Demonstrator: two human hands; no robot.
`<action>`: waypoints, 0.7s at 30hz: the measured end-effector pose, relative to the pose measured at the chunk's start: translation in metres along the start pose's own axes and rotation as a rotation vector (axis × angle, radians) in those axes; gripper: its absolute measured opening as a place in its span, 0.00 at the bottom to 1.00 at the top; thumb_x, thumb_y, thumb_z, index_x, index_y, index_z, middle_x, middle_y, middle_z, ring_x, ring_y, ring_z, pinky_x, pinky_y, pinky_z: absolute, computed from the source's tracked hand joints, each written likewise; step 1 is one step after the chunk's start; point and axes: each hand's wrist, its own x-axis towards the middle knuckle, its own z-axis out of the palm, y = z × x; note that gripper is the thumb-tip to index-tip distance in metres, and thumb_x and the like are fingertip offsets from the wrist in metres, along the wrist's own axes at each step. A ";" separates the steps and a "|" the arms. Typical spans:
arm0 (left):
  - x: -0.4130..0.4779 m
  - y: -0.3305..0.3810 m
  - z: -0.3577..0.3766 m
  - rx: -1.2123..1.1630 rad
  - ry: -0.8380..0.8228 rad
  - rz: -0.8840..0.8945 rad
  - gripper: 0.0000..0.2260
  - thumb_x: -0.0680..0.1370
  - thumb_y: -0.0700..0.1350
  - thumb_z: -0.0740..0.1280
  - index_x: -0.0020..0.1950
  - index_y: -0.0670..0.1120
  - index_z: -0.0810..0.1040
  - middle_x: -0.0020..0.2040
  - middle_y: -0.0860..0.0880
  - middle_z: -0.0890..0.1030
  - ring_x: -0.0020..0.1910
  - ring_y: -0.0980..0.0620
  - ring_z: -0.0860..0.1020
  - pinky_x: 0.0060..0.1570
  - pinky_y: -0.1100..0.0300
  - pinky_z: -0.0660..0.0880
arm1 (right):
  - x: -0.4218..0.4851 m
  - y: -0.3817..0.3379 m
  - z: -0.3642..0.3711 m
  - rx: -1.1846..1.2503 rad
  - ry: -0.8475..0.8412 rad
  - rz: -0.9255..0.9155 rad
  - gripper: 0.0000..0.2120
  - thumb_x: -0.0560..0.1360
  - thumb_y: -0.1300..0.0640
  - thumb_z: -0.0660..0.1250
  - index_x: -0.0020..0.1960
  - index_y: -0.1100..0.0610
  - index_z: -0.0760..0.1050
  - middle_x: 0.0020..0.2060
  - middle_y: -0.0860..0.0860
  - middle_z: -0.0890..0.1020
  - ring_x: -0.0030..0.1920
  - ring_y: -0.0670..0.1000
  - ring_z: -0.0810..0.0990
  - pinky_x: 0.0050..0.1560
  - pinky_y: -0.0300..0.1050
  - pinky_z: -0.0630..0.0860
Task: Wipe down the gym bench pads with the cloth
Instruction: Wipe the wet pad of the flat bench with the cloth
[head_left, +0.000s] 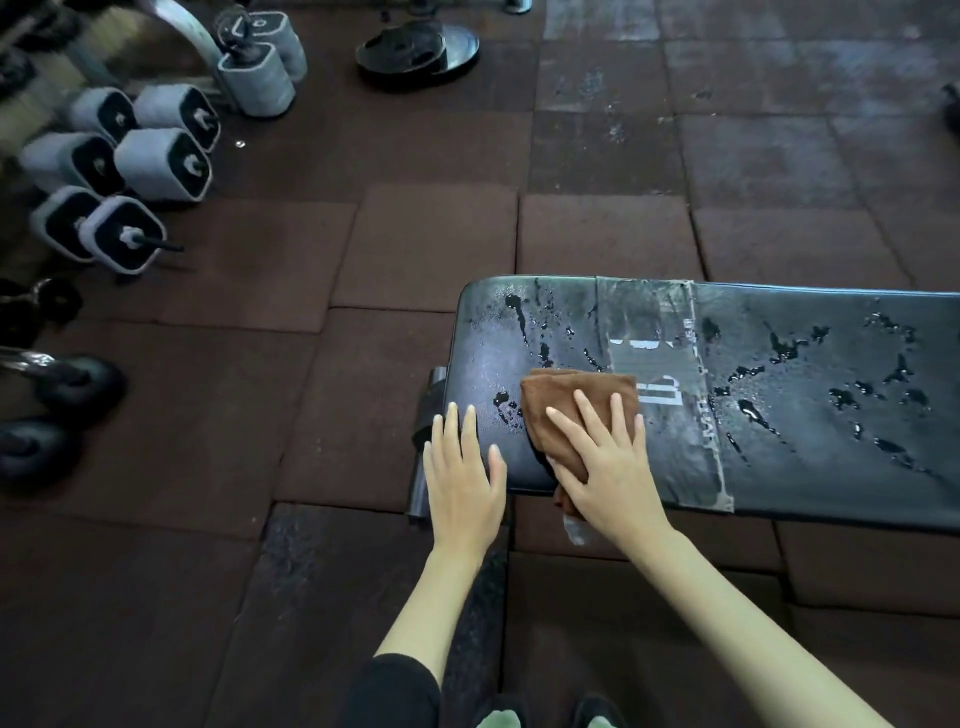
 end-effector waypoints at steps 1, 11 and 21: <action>0.002 -0.003 0.004 -0.026 0.007 -0.005 0.25 0.79 0.51 0.51 0.74 0.42 0.62 0.74 0.43 0.62 0.74 0.43 0.58 0.70 0.46 0.59 | 0.006 0.003 0.002 -0.001 0.005 -0.014 0.26 0.73 0.43 0.56 0.70 0.46 0.68 0.71 0.53 0.69 0.71 0.66 0.62 0.68 0.66 0.56; 0.004 -0.009 0.011 -0.271 0.040 -0.055 0.28 0.79 0.53 0.48 0.77 0.43 0.52 0.77 0.47 0.53 0.76 0.54 0.49 0.74 0.60 0.48 | 0.106 0.008 0.007 -0.004 -0.007 0.145 0.25 0.77 0.49 0.62 0.73 0.45 0.62 0.75 0.50 0.61 0.75 0.62 0.52 0.73 0.60 0.48; 0.004 -0.014 0.010 -0.492 0.072 -0.124 0.27 0.80 0.52 0.47 0.76 0.40 0.53 0.76 0.49 0.54 0.74 0.62 0.50 0.69 0.73 0.47 | 0.065 -0.002 0.012 0.016 -0.246 -0.407 0.29 0.70 0.46 0.57 0.72 0.43 0.64 0.73 0.46 0.65 0.75 0.58 0.57 0.71 0.57 0.53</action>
